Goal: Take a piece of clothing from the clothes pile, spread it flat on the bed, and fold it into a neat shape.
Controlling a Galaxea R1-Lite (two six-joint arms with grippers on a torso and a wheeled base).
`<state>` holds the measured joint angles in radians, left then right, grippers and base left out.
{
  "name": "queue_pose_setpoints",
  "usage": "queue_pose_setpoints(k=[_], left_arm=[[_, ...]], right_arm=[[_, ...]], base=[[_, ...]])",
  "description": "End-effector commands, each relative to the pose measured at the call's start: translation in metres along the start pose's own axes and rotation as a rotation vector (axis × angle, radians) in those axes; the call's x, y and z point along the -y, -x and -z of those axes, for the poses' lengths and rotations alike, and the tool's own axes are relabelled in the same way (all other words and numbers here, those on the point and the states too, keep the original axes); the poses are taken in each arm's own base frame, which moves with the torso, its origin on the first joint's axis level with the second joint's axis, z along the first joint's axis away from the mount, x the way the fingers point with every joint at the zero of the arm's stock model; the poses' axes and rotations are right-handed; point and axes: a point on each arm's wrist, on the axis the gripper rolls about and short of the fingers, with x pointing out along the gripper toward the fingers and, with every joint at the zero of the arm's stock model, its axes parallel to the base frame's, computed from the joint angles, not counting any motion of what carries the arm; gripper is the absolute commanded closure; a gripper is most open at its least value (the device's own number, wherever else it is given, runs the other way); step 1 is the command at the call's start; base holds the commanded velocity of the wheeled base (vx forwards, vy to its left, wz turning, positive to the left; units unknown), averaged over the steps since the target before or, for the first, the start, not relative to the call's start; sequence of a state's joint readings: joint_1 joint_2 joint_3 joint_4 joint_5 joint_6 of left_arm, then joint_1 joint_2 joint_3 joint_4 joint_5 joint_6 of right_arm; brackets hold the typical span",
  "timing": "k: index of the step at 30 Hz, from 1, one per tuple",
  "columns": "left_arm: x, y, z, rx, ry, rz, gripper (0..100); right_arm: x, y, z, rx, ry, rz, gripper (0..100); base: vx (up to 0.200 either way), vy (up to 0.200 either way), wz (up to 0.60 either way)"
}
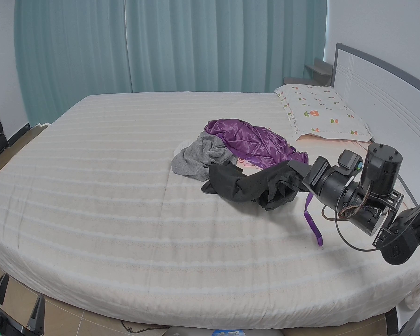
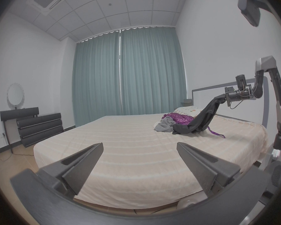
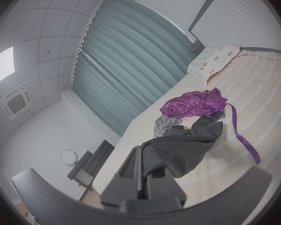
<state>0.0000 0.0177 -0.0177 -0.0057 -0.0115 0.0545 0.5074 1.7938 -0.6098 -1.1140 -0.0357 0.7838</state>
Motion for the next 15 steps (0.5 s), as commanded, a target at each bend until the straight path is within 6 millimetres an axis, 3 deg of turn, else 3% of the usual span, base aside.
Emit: queue_pose_setpoints(k=[1,8,9,10,11,12,13,15], left_arm=[[0.0,0.0,0.005,0.002,-0.013,0.004,0],[0.0,0.0,0.004,0.011,-0.01,0.005,0],[0.0,0.002,-0.005,0.057,0.005,0.002,0],[-0.002,0.009,-0.041,0.18,0.066,0.005,0],[-0.002,0.009,-0.041,0.18,0.066,0.005,0],[-0.005,0.008,-0.091,0.244,0.173,0.015,0],[-0.005,0.0,-0.105,0.21,0.204,0.017,0],[-0.006,-0.016,-0.113,0.139,0.196,0.029,0]], right_arm=[[-0.005,0.005,-0.005,0.018,-0.001,-0.019,100],[-0.019,0.012,-0.004,0.016,0.001,-0.068,100],[-0.02,0.012,-0.003,0.01,0.003,-0.07,100],[-0.019,0.013,-0.001,0.003,0.006,-0.066,100],[-0.019,0.013,-0.001,0.003,0.006,-0.066,100],[-0.017,0.012,0.002,-0.008,0.007,-0.06,100],[-0.017,0.011,0.003,-0.011,0.008,-0.059,100],[-0.016,0.011,0.004,-0.014,0.008,-0.054,100]], base=[[0.0,0.0,0.0],[0.0,0.0,0.0],[0.0,0.0,0.0],[0.0,0.0,0.0],[0.0,0.0,0.0],[0.0,0.0,0.0],[0.0,0.0,0.0],[0.0,0.0,0.0]])
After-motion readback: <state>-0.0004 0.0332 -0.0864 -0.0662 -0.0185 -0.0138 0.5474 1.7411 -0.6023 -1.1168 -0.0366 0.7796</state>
